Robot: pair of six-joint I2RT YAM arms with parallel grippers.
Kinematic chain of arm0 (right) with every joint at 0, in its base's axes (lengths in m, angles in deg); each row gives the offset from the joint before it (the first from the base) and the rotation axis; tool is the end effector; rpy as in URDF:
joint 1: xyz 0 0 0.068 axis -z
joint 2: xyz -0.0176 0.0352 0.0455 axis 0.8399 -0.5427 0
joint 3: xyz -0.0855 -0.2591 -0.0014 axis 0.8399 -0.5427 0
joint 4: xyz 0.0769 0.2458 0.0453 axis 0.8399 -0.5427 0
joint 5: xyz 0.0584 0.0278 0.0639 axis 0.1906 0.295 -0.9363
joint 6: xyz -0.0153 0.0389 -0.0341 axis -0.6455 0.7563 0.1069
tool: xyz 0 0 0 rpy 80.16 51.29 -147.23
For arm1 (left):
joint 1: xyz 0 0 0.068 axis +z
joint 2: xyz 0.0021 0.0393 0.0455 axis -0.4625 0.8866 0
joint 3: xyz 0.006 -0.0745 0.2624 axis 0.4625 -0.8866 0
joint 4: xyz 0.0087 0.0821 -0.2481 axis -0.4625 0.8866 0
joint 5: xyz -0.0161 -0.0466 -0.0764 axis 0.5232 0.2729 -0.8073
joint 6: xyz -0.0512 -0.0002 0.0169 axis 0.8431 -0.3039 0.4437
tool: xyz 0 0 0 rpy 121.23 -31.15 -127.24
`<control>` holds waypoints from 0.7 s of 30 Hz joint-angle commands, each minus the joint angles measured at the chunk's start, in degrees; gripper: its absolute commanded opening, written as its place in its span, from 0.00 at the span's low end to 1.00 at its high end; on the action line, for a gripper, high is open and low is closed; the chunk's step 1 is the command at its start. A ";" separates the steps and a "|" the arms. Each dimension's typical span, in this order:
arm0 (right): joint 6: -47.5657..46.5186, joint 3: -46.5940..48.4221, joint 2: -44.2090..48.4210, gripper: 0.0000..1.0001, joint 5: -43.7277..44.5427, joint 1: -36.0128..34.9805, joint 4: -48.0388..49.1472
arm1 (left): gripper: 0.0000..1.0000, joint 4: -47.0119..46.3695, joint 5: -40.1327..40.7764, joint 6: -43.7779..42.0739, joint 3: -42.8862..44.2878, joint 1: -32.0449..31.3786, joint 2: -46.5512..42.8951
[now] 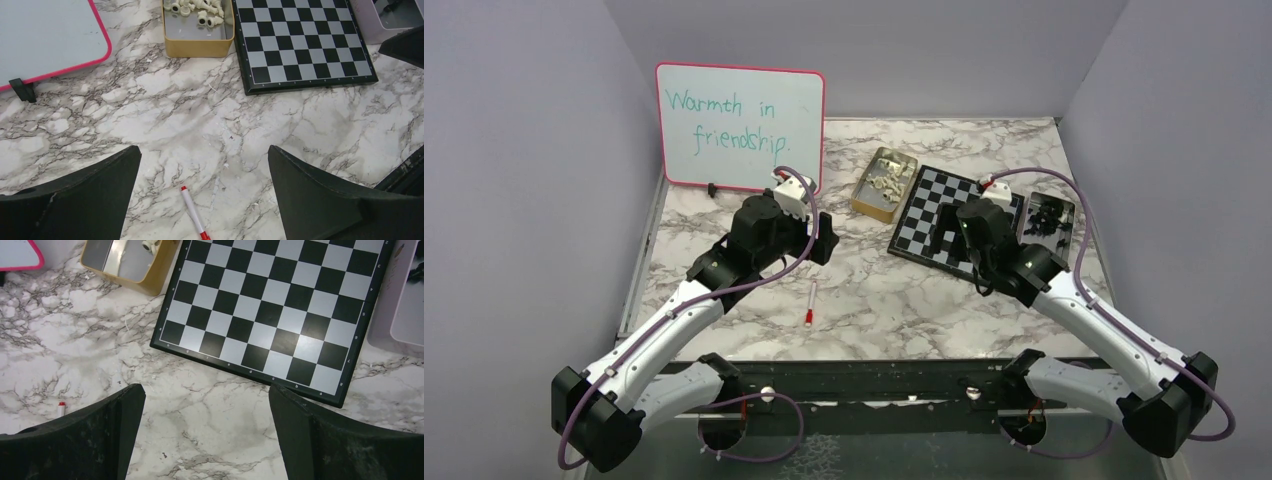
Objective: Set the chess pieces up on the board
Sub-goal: Pick up the chess piece from the storage box.
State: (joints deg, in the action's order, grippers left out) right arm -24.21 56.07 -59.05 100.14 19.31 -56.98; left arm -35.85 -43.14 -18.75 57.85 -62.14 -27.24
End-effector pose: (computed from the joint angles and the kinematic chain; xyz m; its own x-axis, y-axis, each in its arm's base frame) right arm 0.1799 0.1185 0.3046 -0.5596 0.1874 -0.8073 0.0649 0.9810 0.1827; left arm 0.1855 -0.1294 0.3152 -0.4206 0.0738 -0.9042 0.5259 0.8320 -0.1767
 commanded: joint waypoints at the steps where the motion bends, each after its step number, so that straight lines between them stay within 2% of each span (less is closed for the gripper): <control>1: -0.23 1.33 1.21 1.00 2.70 -0.32 2.60 | 0.99 -1.39 -0.07 -0.32 -0.11 -0.22 -0.75; 8: 0.70 4.82 -2.61 1.00 6.32 -0.27 5.57 | 0.99 -1.75 -0.80 0.10 -0.13 -0.22 -1.15; 14: -0.54 10.16 -8.15 1.00 10.68 -0.28 3.18 | 0.99 -1.74 -1.28 0.63 -0.63 -0.22 -2.10; 21: -2.41 12.15 -13.38 0.89 19.15 2.39 3.38 | 0.99 -1.65 -2.07 0.94 -0.31 -0.22 -2.82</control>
State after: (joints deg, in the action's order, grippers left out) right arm -25.28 66.19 -70.02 112.32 19.77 -53.96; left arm -36.24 -43.49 -18.57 57.70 -62.14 -28.38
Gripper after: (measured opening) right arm 0.925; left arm 0.990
